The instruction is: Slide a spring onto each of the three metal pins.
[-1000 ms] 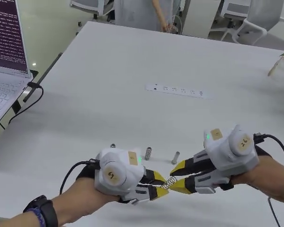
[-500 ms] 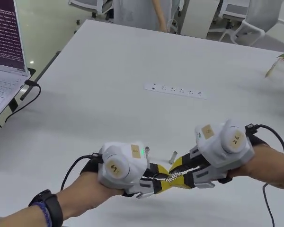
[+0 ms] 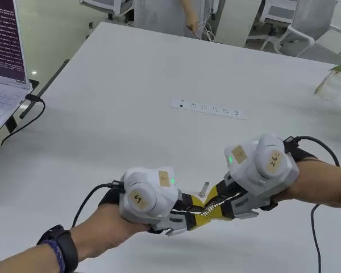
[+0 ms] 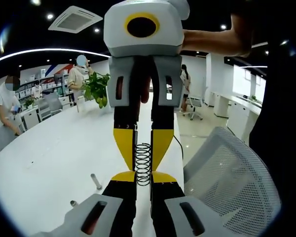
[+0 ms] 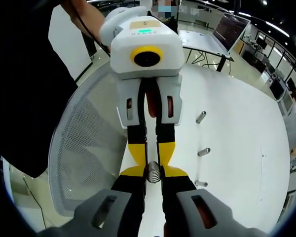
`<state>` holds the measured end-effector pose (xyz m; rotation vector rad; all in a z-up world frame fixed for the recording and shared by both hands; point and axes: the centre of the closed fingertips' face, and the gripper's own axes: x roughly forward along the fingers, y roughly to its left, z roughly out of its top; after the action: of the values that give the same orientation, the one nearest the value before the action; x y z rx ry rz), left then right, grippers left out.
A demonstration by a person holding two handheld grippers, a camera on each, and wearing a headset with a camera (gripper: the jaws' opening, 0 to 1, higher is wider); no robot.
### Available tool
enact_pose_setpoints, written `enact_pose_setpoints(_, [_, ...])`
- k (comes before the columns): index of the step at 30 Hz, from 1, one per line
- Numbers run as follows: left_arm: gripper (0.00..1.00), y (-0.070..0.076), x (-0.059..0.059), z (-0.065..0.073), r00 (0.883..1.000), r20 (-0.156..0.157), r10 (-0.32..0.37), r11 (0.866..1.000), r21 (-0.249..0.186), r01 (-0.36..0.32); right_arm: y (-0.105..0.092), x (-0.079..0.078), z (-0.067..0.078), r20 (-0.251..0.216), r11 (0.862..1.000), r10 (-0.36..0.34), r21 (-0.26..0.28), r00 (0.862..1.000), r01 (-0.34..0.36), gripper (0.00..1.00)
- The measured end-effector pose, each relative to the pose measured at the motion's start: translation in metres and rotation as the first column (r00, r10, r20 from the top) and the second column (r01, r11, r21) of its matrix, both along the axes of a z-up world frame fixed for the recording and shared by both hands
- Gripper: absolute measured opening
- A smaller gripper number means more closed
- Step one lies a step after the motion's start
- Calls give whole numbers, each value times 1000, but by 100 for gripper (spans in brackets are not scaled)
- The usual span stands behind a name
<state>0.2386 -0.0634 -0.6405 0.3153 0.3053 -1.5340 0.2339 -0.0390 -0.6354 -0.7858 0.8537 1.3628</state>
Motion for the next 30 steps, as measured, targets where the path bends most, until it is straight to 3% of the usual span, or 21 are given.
enact_pose_setpoints(16, [2, -7, 0, -4, 1000, 0, -17, 1000, 13, 17, -7, -1, -4, 3, 998, 34, -61, 999, -33, 8])
enact_pose_setpoints(30, [1, -6, -3, -10, 999, 15, -31, 998, 49, 30, -7, -4, -11, 3, 991, 56, -122, 998, -55, 9])
